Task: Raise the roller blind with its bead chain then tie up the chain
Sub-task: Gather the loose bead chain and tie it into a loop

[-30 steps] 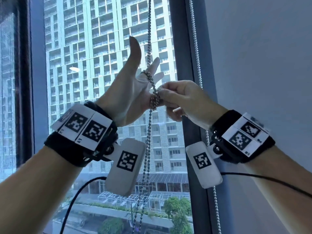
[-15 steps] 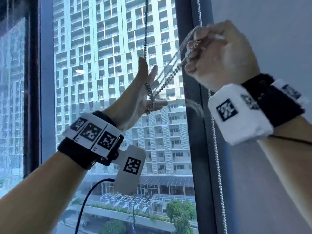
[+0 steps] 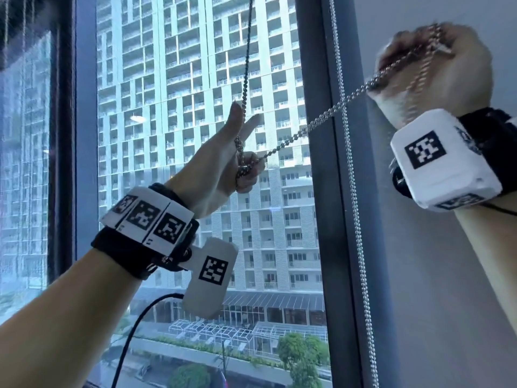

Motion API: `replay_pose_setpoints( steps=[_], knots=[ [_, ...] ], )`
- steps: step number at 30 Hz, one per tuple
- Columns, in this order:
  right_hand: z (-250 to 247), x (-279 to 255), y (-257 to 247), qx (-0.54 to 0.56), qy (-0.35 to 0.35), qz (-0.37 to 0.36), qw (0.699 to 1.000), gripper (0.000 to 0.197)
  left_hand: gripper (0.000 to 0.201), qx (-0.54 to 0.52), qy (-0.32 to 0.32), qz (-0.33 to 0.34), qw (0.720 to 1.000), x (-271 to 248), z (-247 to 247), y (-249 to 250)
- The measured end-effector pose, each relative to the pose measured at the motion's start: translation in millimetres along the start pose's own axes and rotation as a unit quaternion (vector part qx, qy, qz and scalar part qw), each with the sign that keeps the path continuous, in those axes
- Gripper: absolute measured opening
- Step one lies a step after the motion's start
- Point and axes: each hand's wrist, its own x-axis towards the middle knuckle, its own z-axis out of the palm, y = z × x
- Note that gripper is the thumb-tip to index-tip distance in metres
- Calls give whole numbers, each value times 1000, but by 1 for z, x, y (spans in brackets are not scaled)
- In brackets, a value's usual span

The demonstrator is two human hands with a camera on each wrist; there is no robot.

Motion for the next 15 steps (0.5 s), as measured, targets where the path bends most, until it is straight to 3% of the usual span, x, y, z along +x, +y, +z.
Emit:
replay_pose_setpoints(
  steps=[1,4,6,9,11,13,15],
  knots=[
    [27,-27,12,-90,-68,-10,994,23,71,23,-5,-7,1000,0,-1,0],
    [44,-41,36,-159,-210,59,963,48,70,33,0,3,999,0,-5,-4],
    [53,-50,45,-277,-171,68,943,41,72,29,2,4,1000,2,-7,-6],
    [66,-75,84,-396,-242,102,880,17,75,15,-11,9,1000,5,-3,-7],
    [70,-88,108,-438,-263,152,846,29,78,20,-25,11,999,9,-2,-8],
    [72,-98,126,-420,-261,194,847,29,76,22,-22,15,999,7,-1,-7],
    [75,-102,134,-367,-256,221,866,13,74,11,-7,16,1000,8,-4,-8]
  ],
)
